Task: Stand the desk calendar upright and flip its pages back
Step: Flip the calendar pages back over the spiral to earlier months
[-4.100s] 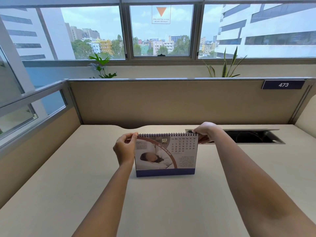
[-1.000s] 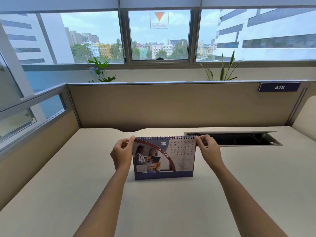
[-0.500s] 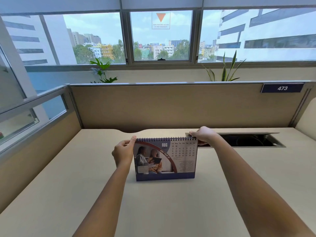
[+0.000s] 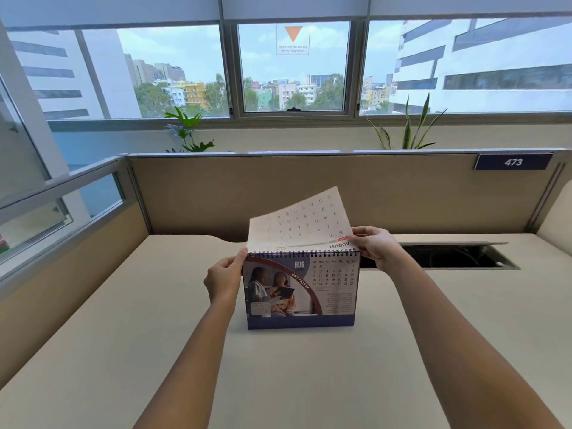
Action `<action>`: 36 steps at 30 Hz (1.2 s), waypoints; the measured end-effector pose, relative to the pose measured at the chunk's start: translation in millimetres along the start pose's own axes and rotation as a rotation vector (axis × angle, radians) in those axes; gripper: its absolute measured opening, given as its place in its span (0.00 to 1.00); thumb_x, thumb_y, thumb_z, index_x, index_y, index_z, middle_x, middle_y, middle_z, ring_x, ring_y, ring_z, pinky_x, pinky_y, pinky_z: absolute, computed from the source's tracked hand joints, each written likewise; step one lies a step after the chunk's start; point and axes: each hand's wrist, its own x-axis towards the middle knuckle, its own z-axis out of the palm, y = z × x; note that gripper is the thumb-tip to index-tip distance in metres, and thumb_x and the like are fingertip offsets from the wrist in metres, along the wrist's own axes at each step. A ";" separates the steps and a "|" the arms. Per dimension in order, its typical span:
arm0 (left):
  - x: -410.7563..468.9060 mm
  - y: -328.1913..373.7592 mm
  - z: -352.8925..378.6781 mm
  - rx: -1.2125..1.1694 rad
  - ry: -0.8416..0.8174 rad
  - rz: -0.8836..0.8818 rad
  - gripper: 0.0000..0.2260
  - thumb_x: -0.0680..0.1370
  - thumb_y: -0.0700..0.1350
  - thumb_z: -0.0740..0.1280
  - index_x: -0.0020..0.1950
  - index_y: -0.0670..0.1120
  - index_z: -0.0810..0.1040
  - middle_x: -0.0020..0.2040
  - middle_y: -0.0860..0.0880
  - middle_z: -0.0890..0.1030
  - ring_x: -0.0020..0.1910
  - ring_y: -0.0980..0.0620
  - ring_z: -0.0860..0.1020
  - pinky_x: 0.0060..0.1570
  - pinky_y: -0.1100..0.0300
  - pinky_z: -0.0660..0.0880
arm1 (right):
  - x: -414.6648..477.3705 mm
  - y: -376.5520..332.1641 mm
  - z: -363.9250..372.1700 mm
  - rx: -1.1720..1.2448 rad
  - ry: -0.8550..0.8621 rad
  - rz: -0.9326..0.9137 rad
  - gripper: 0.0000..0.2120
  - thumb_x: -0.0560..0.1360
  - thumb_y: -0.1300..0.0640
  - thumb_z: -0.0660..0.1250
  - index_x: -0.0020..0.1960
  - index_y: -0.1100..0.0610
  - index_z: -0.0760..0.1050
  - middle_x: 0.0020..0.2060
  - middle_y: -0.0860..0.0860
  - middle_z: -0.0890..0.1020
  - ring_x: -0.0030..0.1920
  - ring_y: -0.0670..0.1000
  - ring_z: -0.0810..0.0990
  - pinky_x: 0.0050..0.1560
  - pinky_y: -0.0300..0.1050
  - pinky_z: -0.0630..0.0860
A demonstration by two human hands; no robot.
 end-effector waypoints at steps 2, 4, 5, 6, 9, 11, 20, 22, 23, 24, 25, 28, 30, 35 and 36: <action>0.2 -1.0 -0.7 -0.002 -0.011 -0.002 0.12 0.73 0.58 0.66 0.41 0.49 0.77 0.37 0.50 0.79 0.42 0.49 0.77 0.31 0.63 0.71 | -1.2 3.8 -1.8 0.012 0.010 -0.080 0.08 0.75 0.61 0.67 0.54 0.59 0.76 0.45 0.54 0.83 0.43 0.49 0.83 0.32 0.38 0.79; 0.4 -1.7 -0.2 0.001 -0.019 -0.006 0.12 0.74 0.58 0.64 0.41 0.50 0.77 0.39 0.49 0.80 0.43 0.48 0.78 0.34 0.62 0.73 | -3.8 7.3 -3.8 0.005 0.025 -0.163 0.04 0.75 0.60 0.67 0.50 0.57 0.77 0.44 0.52 0.84 0.42 0.48 0.83 0.32 0.37 0.79; 1.1 -1.9 0.2 0.000 -0.019 -0.013 0.12 0.75 0.58 0.63 0.40 0.51 0.76 0.40 0.49 0.80 0.44 0.48 0.78 0.37 0.60 0.74 | -5.2 9.1 -4.7 0.003 0.024 -0.202 0.03 0.75 0.60 0.67 0.48 0.56 0.78 0.43 0.51 0.84 0.41 0.48 0.83 0.33 0.38 0.80; 1.9 -2.1 0.5 0.000 -0.016 -0.026 0.13 0.75 0.59 0.62 0.41 0.51 0.75 0.41 0.49 0.80 0.45 0.47 0.78 0.40 0.58 0.75 | -6.8 10.9 -5.5 0.008 0.017 -0.238 0.02 0.75 0.61 0.67 0.46 0.55 0.78 0.42 0.51 0.84 0.40 0.47 0.84 0.35 0.40 0.81; 4.6 -4.5 0.2 0.006 -0.010 -0.069 0.16 0.77 0.59 0.57 0.45 0.49 0.76 0.47 0.46 0.81 0.47 0.46 0.78 0.47 0.54 0.75 | -12.2 17.0 -8.3 0.025 -0.020 -0.330 0.04 0.76 0.61 0.66 0.46 0.54 0.78 0.40 0.49 0.85 0.36 0.45 0.84 0.41 0.45 0.82; 5.6 -5.0 -0.6 -0.006 -0.013 -0.094 0.20 0.78 0.60 0.55 0.52 0.46 0.78 0.52 0.44 0.82 0.50 0.45 0.79 0.52 0.52 0.76 | -17.3 21.0 -11.0 0.031 -0.066 -0.389 0.04 0.77 0.60 0.64 0.48 0.54 0.78 0.40 0.48 0.86 0.38 0.45 0.84 0.40 0.43 0.83; 4.6 -3.0 -8.6 -0.127 -0.045 -0.084 0.19 0.78 0.58 0.56 0.46 0.46 0.79 0.48 0.44 0.80 0.48 0.43 0.77 0.48 0.56 0.75 | -38.9 47.9 -27.9 0.051 -0.190 -0.427 0.07 0.76 0.67 0.64 0.47 0.58 0.78 0.44 0.50 0.83 0.47 0.49 0.80 0.46 0.37 0.77; 6.0 -4.2 -8.7 -0.094 -0.042 -0.082 0.20 0.78 0.59 0.56 0.45 0.47 0.81 0.47 0.44 0.80 0.48 0.44 0.78 0.45 0.58 0.73 | -40.5 54.6 -28.1 0.047 -0.155 -0.397 0.07 0.76 0.65 0.64 0.45 0.56 0.78 0.44 0.52 0.83 0.47 0.51 0.79 0.49 0.40 0.75; 6.4 -4.8 -7.8 -0.099 -0.052 -0.089 0.19 0.78 0.59 0.56 0.45 0.48 0.81 0.47 0.44 0.81 0.48 0.44 0.79 0.46 0.58 0.74 | -40.7 57.9 -27.7 0.034 -0.151 -0.380 0.07 0.76 0.65 0.64 0.44 0.55 0.78 0.43 0.54 0.83 0.47 0.51 0.79 0.50 0.42 0.74; 6.2 -4.9 -6.3 -0.106 -0.063 -0.094 0.19 0.78 0.59 0.56 0.46 0.48 0.80 0.47 0.44 0.82 0.48 0.45 0.79 0.47 0.57 0.76 | -40.9 61.4 -26.9 0.033 -0.153 -0.363 0.07 0.76 0.64 0.64 0.43 0.55 0.78 0.43 0.55 0.83 0.46 0.52 0.80 0.50 0.43 0.74; 6.5 -5.3 -5.0 -0.109 -0.069 -0.096 0.18 0.78 0.59 0.56 0.46 0.48 0.80 0.47 0.44 0.82 0.48 0.45 0.80 0.48 0.56 0.77 | -41.1 64.7 -25.8 0.043 -0.155 -0.351 0.07 0.76 0.65 0.64 0.43 0.55 0.78 0.44 0.57 0.84 0.46 0.52 0.80 0.50 0.43 0.75; 7.4 -7.8 -4.1 -0.104 -0.068 -0.082 0.16 0.77 0.58 0.60 0.47 0.48 0.79 0.47 0.43 0.82 0.48 0.45 0.80 0.52 0.52 0.78 | -40.3 74.1 -23.2 0.063 -0.133 -0.347 0.06 0.76 0.64 0.64 0.43 0.57 0.77 0.43 0.56 0.84 0.45 0.53 0.81 0.51 0.44 0.76; 7.1 -9.5 -4.2 -0.095 -0.067 -0.060 0.14 0.76 0.57 0.62 0.47 0.47 0.80 0.46 0.44 0.82 0.48 0.46 0.80 0.53 0.51 0.79 | -38.5 78.8 -22.3 0.070 -0.106 -0.349 0.06 0.77 0.64 0.64 0.43 0.57 0.77 0.43 0.55 0.84 0.45 0.52 0.82 0.53 0.45 0.76; 5.1 -12.1 -3.3 -0.099 -0.067 -0.019 0.14 0.76 0.54 0.65 0.51 0.45 0.80 0.46 0.45 0.82 0.47 0.47 0.79 0.50 0.54 0.79 | -35.8 85.1 -20.4 -0.004 -0.086 -0.350 0.03 0.76 0.59 0.66 0.47 0.54 0.78 0.46 0.52 0.85 0.50 0.51 0.82 0.54 0.43 0.76; 5.0 -12.4 -3.2 -0.106 -0.064 -0.016 0.14 0.75 0.54 0.65 0.50 0.45 0.80 0.46 0.45 0.82 0.46 0.48 0.79 0.49 0.55 0.79 | -35.2 85.6 -19.9 -0.032 -0.069 -0.361 0.02 0.75 0.59 0.67 0.46 0.54 0.78 0.47 0.52 0.84 0.50 0.51 0.81 0.53 0.43 0.76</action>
